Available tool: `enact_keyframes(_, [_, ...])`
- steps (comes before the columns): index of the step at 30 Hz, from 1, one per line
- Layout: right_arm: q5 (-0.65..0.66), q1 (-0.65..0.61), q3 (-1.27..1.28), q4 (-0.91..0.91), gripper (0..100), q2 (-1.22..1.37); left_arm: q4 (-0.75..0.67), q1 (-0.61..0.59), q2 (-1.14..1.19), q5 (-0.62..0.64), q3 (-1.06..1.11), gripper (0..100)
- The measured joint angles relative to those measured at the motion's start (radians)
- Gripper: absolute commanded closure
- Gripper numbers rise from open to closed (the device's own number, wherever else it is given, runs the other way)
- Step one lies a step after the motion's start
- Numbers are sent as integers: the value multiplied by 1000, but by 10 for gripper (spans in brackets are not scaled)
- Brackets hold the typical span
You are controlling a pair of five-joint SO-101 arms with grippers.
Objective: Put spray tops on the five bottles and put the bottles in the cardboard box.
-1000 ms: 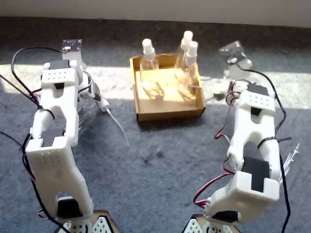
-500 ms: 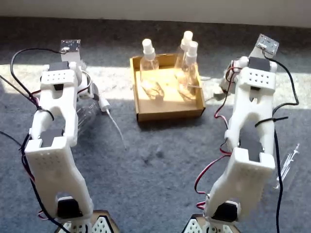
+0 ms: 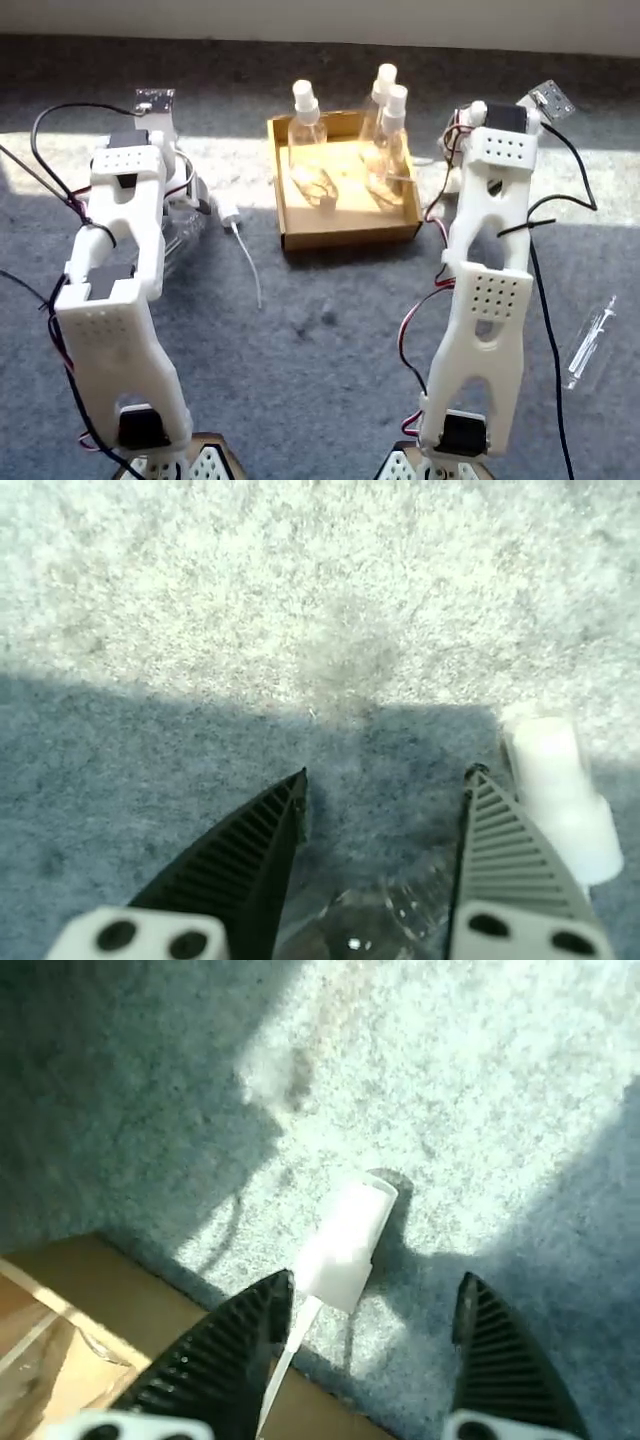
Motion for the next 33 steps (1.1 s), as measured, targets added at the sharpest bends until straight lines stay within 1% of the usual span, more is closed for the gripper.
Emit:
enact_keyframes(6, [0, 6, -130, 0, 766, 103, -12, -2, 0, 0, 9, 762])
enact_keyframes(15, [0, 2, -157, 0, 769, 189, -12, -2, 0, 0, 9, 762])
enact_keyframes(17, [0, 2, -157, 0, 796, 190, -12, -2, 0, 0, 9, 762])
enact_keyframes(20, [0, 8, -157, 0, 884, 190, -12, -2, 0, 0, 9, 762])
enact_keyframes(22, [0, 28, -157, 0, 906, 190, -12, -2, 0, 0, 9, 762])
enact_keyframes(29, [9, 123, -176, 8, 909, 192, -12, -2, 0, 0, 9, 762])
enact_keyframes(33, [12, 160, -285, 91, 909, 170, -12, -2, 0, 0, 9, 762])
